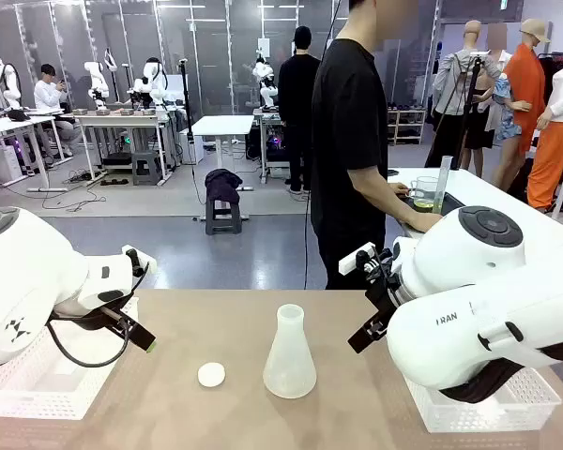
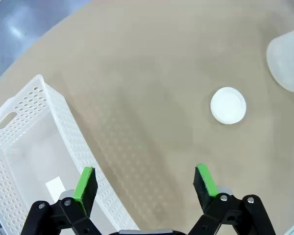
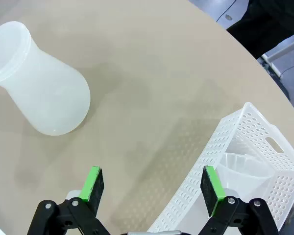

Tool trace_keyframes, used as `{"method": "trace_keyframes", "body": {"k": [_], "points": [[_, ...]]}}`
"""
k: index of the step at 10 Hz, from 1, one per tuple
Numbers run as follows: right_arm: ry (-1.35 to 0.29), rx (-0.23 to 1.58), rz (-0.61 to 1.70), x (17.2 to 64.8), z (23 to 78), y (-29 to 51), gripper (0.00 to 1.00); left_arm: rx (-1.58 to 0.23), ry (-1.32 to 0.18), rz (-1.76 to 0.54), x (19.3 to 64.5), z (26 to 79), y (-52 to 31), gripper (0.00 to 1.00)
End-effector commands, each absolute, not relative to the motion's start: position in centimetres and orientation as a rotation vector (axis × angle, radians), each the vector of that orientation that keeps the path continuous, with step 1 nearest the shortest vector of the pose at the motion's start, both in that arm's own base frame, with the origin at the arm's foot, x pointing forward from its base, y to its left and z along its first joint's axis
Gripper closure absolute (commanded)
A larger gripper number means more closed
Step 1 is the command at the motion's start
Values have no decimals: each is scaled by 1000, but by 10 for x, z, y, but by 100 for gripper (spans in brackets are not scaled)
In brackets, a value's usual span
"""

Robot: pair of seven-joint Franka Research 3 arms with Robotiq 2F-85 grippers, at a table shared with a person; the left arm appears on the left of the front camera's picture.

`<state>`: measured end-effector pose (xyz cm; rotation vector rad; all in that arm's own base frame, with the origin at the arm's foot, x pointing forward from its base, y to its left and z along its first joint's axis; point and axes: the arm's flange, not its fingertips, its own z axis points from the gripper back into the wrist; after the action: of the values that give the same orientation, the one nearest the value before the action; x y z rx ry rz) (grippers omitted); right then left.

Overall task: Prepare the solutions needed for the experiment.
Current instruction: Pick up the Plastic Funnel and insert it into the Big flask.

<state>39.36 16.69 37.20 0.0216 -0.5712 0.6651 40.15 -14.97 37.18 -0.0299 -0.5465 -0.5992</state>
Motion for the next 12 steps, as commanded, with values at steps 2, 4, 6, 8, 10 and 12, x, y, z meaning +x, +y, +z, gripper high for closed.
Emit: {"method": "trace_keyframes", "body": {"k": [2, 4, 6, 8, 10, 12], "points": [[-571, 22, 665, 394, 372, 167, 0, -30, -547, -600, 401, 372, -150, 0], [-571, 22, 665, 394, 372, 167, 0, -30, -547, -600, 401, 372, -150, 0], [-571, 22, 665, 394, 372, 167, 0, -30, -547, -600, 401, 372, -150, 0], [-571, 22, 665, 394, 372, 167, 0, -30, -547, -600, 401, 372, -150, 0], [-571, 22, 665, 394, 372, 167, 0, -30, -547, -600, 401, 372, -150, 0], [-571, 22, 665, 394, 372, 167, 0, -30, -547, -600, 401, 372, -150, 0]]}}
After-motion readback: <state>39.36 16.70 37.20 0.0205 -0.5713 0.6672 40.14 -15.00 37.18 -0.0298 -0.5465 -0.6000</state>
